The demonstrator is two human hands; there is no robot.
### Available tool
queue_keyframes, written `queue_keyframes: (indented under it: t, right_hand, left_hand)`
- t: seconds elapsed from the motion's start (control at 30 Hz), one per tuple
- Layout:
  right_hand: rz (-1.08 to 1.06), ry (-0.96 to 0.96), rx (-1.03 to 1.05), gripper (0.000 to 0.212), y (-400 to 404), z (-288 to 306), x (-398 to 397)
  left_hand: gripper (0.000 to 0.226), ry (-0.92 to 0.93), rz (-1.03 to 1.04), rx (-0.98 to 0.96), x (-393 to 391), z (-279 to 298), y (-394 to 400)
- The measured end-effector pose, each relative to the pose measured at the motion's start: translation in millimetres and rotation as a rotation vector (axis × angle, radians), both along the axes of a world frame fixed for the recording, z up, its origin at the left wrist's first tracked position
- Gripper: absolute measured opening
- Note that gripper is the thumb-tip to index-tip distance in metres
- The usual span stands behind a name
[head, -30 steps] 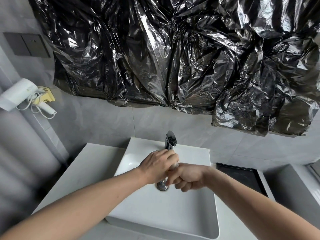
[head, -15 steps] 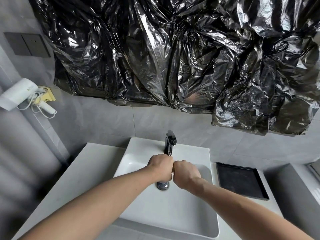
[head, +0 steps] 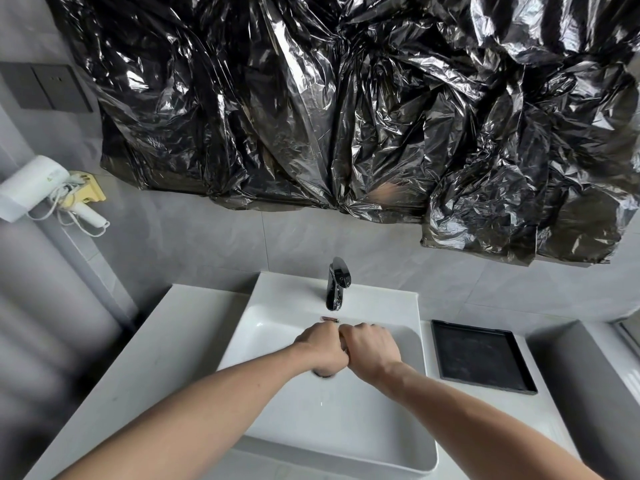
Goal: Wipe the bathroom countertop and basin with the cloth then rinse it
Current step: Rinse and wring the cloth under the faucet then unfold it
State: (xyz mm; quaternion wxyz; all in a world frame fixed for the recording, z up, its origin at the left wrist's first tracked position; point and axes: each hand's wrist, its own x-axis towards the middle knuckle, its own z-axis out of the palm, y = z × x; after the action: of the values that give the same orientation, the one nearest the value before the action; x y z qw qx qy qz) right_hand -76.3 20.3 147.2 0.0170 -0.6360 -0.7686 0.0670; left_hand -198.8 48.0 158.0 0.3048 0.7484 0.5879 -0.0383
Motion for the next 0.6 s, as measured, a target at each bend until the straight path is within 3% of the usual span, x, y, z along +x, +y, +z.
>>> queue_keyframes:
  t: [0.13, 0.23, 0.4, 0.5, 0.6]
  right_hand:
    - [0.057, 0.007, 0.012, 0.01, -1.9, -8.1, 5.4]
    - [0.109, 0.073, 0.065, 0.01, -2.9, -19.7, 11.4]
    - [0.135, 0.046, 0.189, 0.027, -5.3, -40.9, 19.1]
    - [0.12, 0.075, 0.149, 0.019, -5.0, -38.1, 20.5]
    - [0.027, 0.152, -0.014, 0.005, -11.5, -30.4, 15.6]
  left_hand:
    - [0.011, -0.087, 0.05, -0.089, -0.3, -5.3, -9.4]
    - [0.005, -0.182, 0.092, -0.173, 0.2, -7.4, -20.5]
    - [0.005, -0.234, 0.111, -0.246, -0.6, -8.6, -31.0]
    - [0.008, -0.243, 0.094, -0.207, -3.6, -10.6, -34.8]
    - [0.009, -0.143, 0.015, -0.028, -13.2, -7.9, -37.6]
